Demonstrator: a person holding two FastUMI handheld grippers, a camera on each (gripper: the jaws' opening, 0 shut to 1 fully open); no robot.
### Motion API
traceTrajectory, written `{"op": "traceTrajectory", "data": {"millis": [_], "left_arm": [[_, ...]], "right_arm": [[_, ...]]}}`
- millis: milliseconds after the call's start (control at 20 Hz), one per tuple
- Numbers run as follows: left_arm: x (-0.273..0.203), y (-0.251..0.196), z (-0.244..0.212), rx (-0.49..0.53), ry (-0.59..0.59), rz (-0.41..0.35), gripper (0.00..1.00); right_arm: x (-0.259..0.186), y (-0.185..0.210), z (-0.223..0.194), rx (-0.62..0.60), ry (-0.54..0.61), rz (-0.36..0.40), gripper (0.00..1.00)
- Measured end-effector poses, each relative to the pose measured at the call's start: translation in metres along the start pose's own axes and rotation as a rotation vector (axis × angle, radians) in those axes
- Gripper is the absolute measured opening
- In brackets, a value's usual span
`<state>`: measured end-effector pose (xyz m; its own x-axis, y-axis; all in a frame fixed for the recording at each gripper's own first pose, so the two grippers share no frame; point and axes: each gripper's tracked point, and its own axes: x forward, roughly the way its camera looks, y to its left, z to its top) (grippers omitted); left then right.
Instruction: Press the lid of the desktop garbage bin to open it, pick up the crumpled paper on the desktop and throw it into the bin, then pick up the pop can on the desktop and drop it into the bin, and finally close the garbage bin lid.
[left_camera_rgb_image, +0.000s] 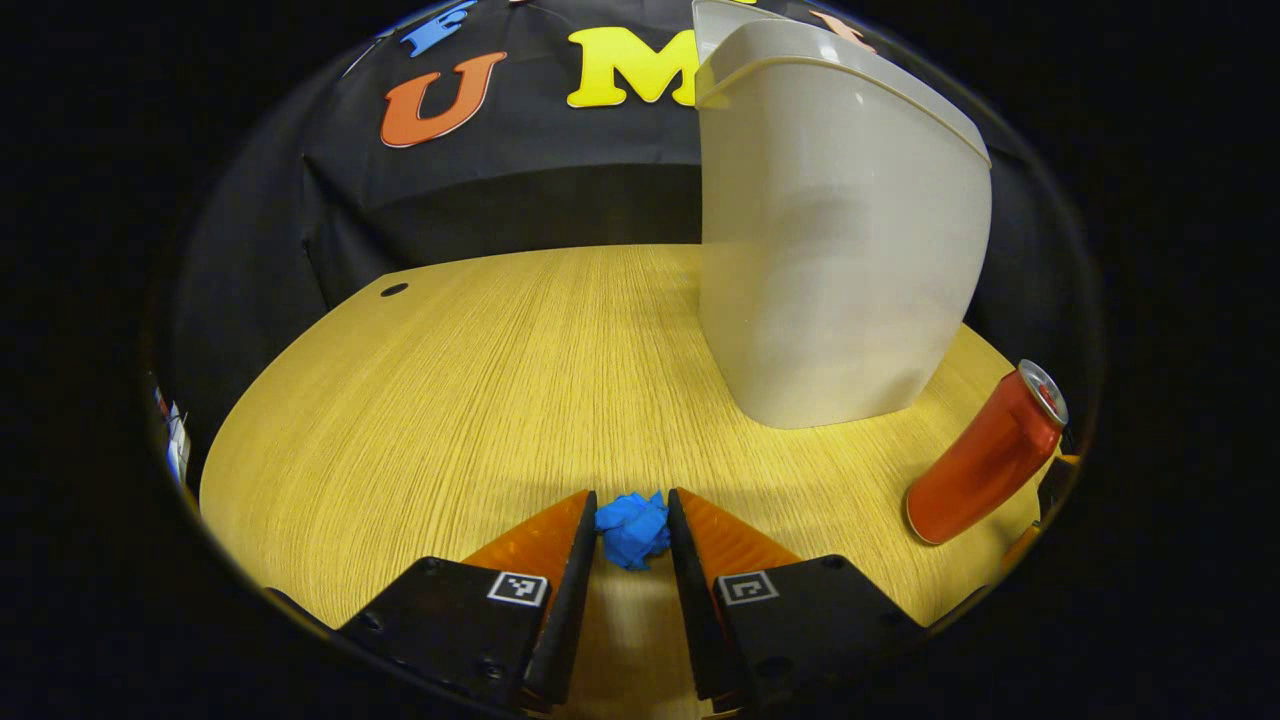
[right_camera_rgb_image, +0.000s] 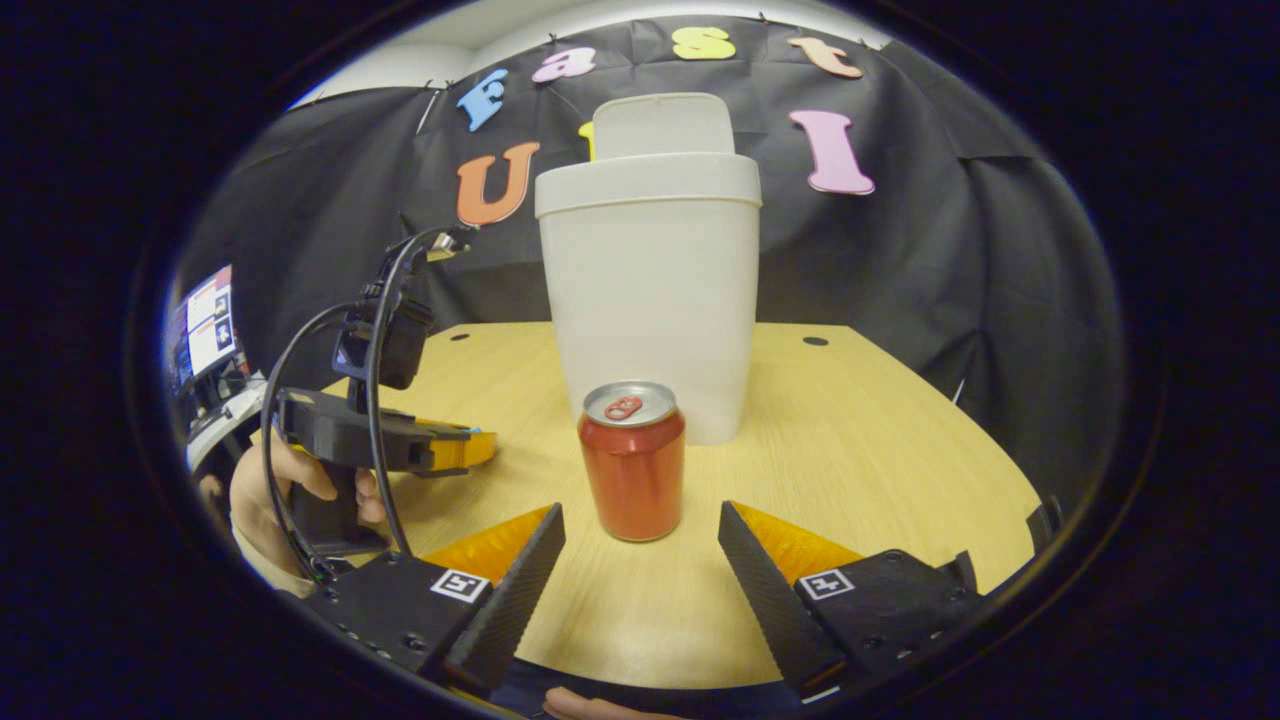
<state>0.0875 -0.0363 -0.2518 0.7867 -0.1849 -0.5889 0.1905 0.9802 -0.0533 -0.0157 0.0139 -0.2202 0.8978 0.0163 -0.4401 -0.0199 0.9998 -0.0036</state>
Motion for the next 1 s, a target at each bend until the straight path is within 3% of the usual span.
{"op": "traceTrajectory", "data": {"millis": [500,900,950,1000], "left_arm": [[-0.047,-0.012,0.045,0.065,-0.173,0.029,0.47],[-0.07,-0.02,0.066,0.123,-0.282,0.077,0.46],[-0.073,-0.022,0.071,0.138,-0.303,0.081,0.47],[-0.077,-0.022,0.073,0.147,-0.324,0.088,0.47]], "right_arm": [[0.033,-0.008,0.015,-0.052,-0.045,-0.058,0.97],[0.063,0.004,0.012,-0.028,-0.01,-0.02,0.96],[0.064,0.004,0.014,-0.024,-0.016,-0.024,0.93],[0.063,0.002,0.016,-0.019,-0.022,-0.028,0.81]]}}
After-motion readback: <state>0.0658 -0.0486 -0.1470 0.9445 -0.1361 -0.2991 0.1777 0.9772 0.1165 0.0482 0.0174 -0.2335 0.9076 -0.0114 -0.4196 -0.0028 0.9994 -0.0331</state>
